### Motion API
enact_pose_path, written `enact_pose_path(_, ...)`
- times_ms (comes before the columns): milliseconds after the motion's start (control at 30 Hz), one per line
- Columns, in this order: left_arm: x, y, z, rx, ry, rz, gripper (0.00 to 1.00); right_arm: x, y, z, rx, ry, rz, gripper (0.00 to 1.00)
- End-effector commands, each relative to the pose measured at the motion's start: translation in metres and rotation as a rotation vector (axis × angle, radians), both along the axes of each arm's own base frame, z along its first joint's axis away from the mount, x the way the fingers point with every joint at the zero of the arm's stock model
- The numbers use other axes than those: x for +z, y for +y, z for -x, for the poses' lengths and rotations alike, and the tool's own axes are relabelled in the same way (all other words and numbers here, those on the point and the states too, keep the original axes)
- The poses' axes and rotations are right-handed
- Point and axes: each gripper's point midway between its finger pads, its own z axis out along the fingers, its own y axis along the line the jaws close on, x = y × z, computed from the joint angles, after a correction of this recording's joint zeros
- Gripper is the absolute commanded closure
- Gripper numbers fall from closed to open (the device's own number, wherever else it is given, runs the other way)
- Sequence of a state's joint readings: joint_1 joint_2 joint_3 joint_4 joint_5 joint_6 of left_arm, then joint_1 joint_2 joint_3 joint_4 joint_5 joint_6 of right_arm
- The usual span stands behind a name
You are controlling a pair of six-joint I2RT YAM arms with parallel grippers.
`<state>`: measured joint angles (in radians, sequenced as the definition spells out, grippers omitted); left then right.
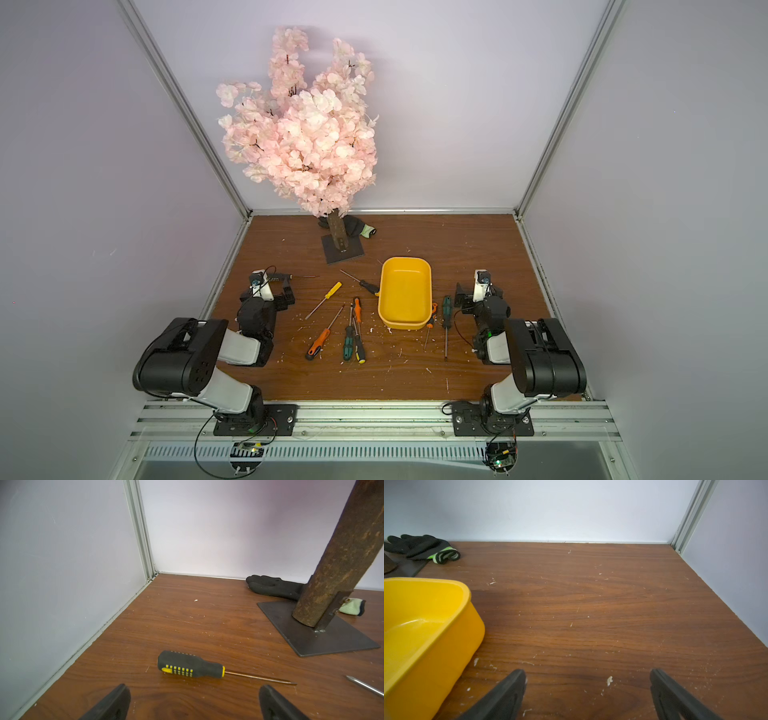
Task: Put the screwdriver on the desktop into the storage box
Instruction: Pick up the screwdriver from the center of the board.
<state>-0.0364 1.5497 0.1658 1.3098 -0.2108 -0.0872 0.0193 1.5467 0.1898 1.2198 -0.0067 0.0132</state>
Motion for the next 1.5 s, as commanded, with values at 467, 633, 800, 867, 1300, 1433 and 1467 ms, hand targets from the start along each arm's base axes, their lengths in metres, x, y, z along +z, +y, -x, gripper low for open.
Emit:
enact_pose_path(467,0.019,-0.001,-0.005,0.006,-0.066,-0.057,0.0,0.036,0.003,-0.012,0.024,-0.137,0.017,0.01)
enact_pose_path(633,0.019,-0.001,-0.005,0.004,-0.065,-0.057,0.0,0.036,0.002,-0.012,0.023,-0.137,0.018,0.01)
enact_pose_path(800,0.019,-0.001,-0.005,0.0,-0.065,-0.052,0.0,0.04,-0.011,-0.013,-0.06,-0.137,0.0,0.01)
enact_pose_path(867,0.024,0.01,-0.004,0.07,-0.076,-0.037,0.01,0.046,-0.018,-0.016,-0.105,-0.108,-0.002,0.01)
enact_pose_path(1300,0.093,0.053,0.03,0.376,-0.267,0.474,0.01,0.099,-0.036,-0.016,-0.325,0.013,-0.608,0.01)
enact_pose_path(1433,0.108,0.014,0.007,0.167,-0.148,0.555,0.01,0.097,-0.006,-0.016,-0.177,0.115,-0.636,0.14)
enact_pose_path(1467,0.109,0.003,0.001,0.112,-0.091,0.556,0.0,0.094,-0.002,-0.014,-0.167,0.153,-0.641,0.16)
